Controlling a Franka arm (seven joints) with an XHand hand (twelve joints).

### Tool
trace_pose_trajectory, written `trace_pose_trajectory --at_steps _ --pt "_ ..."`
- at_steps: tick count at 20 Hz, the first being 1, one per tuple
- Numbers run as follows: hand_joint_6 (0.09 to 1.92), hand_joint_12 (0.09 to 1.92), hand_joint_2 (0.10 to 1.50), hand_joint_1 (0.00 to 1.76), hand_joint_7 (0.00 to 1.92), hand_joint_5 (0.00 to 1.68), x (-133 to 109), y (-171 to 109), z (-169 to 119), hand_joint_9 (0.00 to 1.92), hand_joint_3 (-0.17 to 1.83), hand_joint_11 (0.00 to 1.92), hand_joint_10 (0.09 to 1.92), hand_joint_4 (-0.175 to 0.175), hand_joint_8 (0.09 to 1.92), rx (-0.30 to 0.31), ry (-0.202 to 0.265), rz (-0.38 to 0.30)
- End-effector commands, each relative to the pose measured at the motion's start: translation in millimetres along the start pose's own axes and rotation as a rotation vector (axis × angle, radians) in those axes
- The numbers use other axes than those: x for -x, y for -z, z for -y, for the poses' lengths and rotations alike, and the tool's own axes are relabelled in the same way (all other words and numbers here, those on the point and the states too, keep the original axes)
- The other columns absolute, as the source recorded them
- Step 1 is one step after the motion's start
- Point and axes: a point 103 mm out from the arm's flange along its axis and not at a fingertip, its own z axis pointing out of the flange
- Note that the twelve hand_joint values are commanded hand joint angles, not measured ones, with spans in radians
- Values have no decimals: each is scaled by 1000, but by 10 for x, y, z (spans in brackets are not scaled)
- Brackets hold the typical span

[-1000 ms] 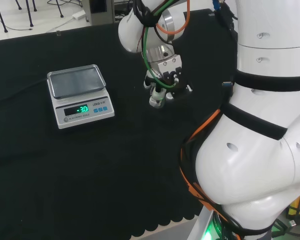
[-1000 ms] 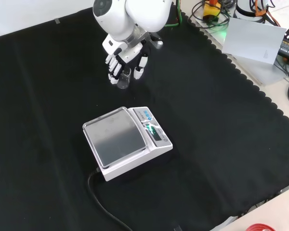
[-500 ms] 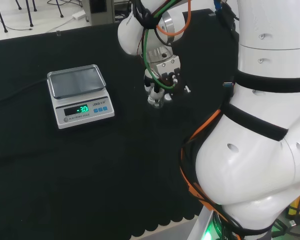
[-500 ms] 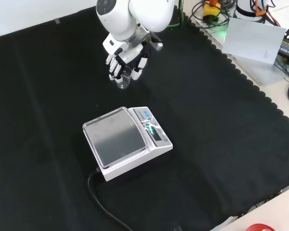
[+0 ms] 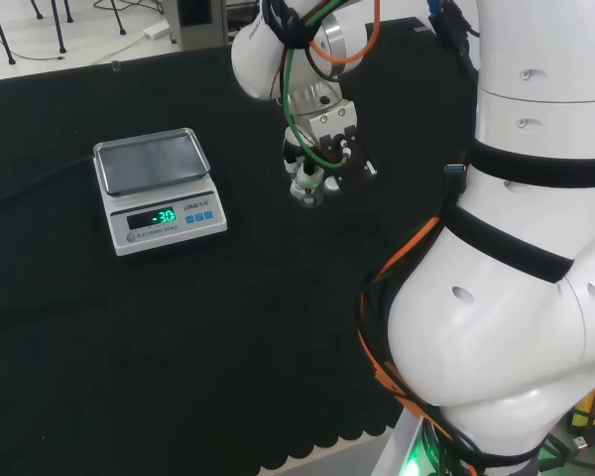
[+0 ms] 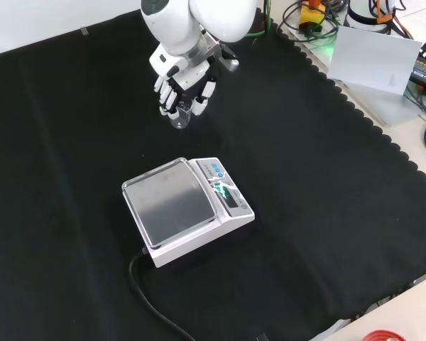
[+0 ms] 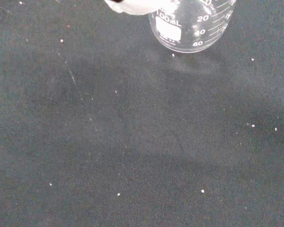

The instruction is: Pick up the beaker.

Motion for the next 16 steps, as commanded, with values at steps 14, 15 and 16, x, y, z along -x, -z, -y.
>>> trace_pose_trajectory --at_steps 14,15,16 --pt "808 1291 1168 1137 591 751 -28 500 188 898 -175 591 700 -64 702 6 45 10" --pt "809 1290 1169 1138 596 754 -28 538 210 901 -175 593 700 -64 702 6 48 13" --pt "810 1289 1169 1138 599 755 -28 577 232 903 -175 594 700 -63 703 9 50 18"
